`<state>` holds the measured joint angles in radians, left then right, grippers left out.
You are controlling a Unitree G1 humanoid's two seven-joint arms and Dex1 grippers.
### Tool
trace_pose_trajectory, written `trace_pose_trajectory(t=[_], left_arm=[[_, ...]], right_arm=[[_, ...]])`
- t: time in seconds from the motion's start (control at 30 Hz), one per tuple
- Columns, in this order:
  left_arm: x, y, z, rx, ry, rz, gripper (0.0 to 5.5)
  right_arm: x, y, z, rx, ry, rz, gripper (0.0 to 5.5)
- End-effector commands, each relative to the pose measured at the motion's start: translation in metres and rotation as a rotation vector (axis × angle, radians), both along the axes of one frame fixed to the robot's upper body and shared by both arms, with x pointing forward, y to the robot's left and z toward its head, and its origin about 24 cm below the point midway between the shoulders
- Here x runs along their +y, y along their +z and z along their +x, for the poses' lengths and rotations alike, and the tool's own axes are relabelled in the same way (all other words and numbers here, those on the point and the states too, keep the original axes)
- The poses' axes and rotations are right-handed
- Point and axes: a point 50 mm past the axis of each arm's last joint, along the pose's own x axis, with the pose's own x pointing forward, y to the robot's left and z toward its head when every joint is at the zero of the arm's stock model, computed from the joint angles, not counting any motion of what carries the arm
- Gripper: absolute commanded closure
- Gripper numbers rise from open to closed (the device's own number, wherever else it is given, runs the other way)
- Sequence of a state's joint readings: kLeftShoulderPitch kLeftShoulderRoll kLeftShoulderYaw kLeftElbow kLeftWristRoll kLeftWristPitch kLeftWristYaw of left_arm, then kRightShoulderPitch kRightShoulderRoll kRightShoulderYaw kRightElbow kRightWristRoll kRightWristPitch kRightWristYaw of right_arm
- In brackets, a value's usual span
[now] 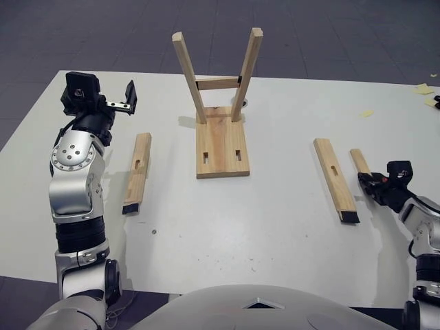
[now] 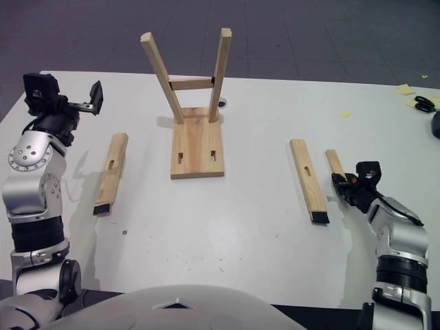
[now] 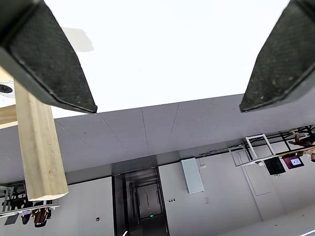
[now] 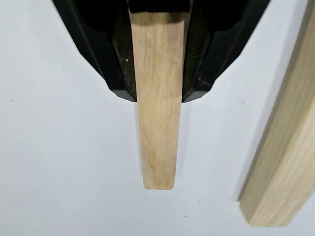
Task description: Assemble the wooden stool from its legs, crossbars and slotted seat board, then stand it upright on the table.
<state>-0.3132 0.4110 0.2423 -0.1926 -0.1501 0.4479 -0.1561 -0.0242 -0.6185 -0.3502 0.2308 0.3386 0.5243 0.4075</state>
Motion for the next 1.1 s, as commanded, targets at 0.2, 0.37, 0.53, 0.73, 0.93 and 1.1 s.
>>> trace_pose_trajectory(t=[0.2, 0.37, 0.53, 0.73, 0.93, 1.1], left_arm=[[-0.003, 0.089, 0.021, -0.225, -0.133, -0.311, 0.1], [-0.054, 0.122, 0.02, -0.207, -0.535, -0.422, 0.1], [-0.103, 0.107, 0.006, -0.005, -0.911, -0.507, 0.1], [-0.12, 0.084, 0.004, 0.116, -0.984, -0.61, 0.1], [-0.139, 0.074, 0.001, 0.172, -1.031, -0.694, 0.1], [-0.155, 0.067, 0.004, 0.245, -1.002, -0.743, 0.1]], right_arm=[[0.057, 0.131, 0.058, -0.871, -0.143, -0.267, 4.18], [0.155, 0.163, 0.063, -1.031, 0.379, -0.197, 4.18], [0.199, 0.155, 0.058, -1.028, 0.588, -0.154, 4.18], [0.216, 0.142, 0.049, -0.984, 0.634, -0.026, 4.18], [0.235, 0.135, 0.042, -0.958, 0.703, 0.031, 4.18], [0.25, 0.132, 0.038, -0.957, 0.751, 0.056, 4.18]])
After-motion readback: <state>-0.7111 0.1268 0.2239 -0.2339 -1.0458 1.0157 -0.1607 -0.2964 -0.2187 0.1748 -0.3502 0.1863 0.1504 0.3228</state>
